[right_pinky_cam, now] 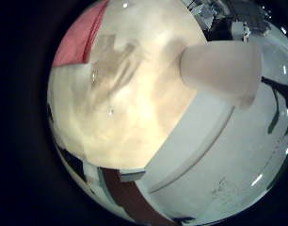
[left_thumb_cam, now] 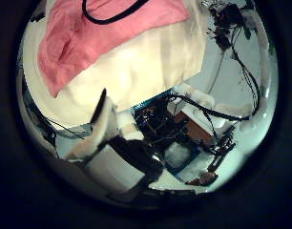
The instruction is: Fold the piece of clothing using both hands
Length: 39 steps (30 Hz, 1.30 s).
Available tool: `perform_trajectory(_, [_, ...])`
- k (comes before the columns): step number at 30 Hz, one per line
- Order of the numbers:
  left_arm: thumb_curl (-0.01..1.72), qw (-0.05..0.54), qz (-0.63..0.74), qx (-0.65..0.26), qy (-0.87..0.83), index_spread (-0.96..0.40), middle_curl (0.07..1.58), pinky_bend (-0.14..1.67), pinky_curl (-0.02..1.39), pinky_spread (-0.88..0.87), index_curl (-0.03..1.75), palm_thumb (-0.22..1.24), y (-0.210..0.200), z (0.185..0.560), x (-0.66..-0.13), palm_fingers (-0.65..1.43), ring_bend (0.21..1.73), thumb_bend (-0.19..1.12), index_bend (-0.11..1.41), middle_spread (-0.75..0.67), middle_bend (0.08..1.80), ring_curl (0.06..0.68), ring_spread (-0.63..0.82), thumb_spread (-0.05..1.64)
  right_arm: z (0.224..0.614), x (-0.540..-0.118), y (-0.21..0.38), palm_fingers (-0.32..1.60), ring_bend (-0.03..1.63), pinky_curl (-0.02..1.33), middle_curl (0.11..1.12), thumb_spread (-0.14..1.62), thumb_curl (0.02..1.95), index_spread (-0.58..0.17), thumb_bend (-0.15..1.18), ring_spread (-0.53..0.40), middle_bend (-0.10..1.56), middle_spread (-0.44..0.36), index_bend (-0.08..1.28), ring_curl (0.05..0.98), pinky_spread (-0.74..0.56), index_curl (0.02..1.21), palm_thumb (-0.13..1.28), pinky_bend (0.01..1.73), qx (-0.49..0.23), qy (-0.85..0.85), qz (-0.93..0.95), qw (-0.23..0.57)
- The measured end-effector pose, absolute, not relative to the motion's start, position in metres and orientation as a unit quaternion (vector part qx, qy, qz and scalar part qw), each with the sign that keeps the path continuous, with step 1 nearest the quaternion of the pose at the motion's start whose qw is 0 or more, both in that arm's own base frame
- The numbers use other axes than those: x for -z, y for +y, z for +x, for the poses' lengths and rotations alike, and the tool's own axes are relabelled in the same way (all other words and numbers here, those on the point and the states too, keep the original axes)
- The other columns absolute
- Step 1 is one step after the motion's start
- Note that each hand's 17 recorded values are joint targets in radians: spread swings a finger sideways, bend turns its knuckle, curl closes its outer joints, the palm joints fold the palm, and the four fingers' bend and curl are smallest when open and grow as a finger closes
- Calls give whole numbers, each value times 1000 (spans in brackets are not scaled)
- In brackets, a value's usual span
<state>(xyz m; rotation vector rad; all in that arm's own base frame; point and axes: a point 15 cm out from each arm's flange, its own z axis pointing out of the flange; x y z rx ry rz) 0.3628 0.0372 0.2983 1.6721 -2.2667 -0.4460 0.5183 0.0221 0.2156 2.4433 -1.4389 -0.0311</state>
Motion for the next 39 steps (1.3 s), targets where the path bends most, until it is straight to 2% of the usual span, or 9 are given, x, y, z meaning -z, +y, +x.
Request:
perform_trajectory(3, [293, 146, 585, 133, -787, 118, 314, 380, 321, 446, 286, 359, 31, 364, -302, -26, 555, -53, 138, 275, 185, 216, 473, 1088, 531, -201, 35, 149, 292, 302, 332, 1161, 396, -324, -34, 115, 220, -1, 145, 265, 257, 273, 514, 328, 13, -496, 854, 156])
perform_trajectory(9, [286, 129, 609, 71, -779, 128, 301, 372, 317, 473, 272, 287, 30, 378, -308, -46, 544, -33, 145, 348, 183, 211, 504, 1059, 553, -165, 52, 175, 312, 302, 342, 1113, 357, -305, -28, 104, 237, -2, 151, 269, 238, 268, 487, 321, 27, -491, 856, 157])
perform_trajectory(19, [292, 125, 615, 63, -776, 137, 290, 363, 315, 493, 255, 261, 36, 377, -305, -41, 537, -26, 144, 374, 183, 210, 521, 1036, 545, -135, 72, 238, 347, 296, 348, 1023, 339, -257, -23, 76, 244, 10, 168, 272, 218, 275, 525, 293, 46, -472, 863, 176])
perform_trajectory(23, [297, 126, 615, 65, -775, 137, 289, 360, 314, 494, 251, 265, 38, 376, -304, -38, 533, -25, 143, 366, 186, 210, 523, 1031, 543, -133, 78, 377, 397, 277, 363, 983, 343, -234, -19, 25, 298, -19, 183, 275, 165, 288, 567, 246, 46, -465, 865, 181])
perform_trajectory(26, [298, 126, 616, 67, -774, 137, 289, 359, 314, 495, 249, 270, 40, 375, -305, -38, 535, -25, 142, 362, 186, 211, 527, 1029, 543, -134, 75, 537, 459, 260, 389, 954, 349, -238, -17, -42, 382, -53, 182, 281, 74, 291, 606, 220, 38, -459, 867, 190])
perform_trajectory(33, [301, 124, 619, 67, -772, 130, 289, 355, 314, 495, 244, 277, 46, 375, -307, -34, 539, -23, 143, 359, 189, 214, 529, 1027, 549, -141, 55, 1072, 669, 277, 443, 901, 363, -344, -20, -258, 495, -181, 205, 339, -306, 319, 695, 422, 14, -450, 866, 217])
perform_trajectory(36, [303, 123, 620, 66, -772, 130, 292, 353, 314, 495, 242, 282, 47, 375, -309, -32, 538, -23, 143, 355, 190, 214, 529, 1026, 543, -142, 51, 1329, 748, 341, 489, 874, 378, -402, -13, -325, 575, -236, 301, 387, -500, 385, 763, 623, 22, -451, 863, 226])
perform_trajectory(37, [303, 122, 621, 65, -771, 129, 293, 353, 314, 495, 242, 283, 48, 375, -310, -32, 538, -24, 143, 354, 190, 214, 529, 1026, 542, -143, 47, 1353, 765, 350, 488, 872, 379, -405, -13, -329, 568, -241, 347, 395, -514, 404, 771, 646, 24, -453, 861, 229])
perform_trajectory(39, [303, 122, 622, 65, -771, 129, 294, 352, 314, 495, 241, 284, 49, 375, -311, -31, 537, -25, 143, 352, 191, 214, 529, 1025, 541, -147, 40, 1462, 836, 372, 538, 858, 392, -409, -9, -325, 715, -243, 477, 425, -573, 462, 821, 699, 22, -452, 860, 236])
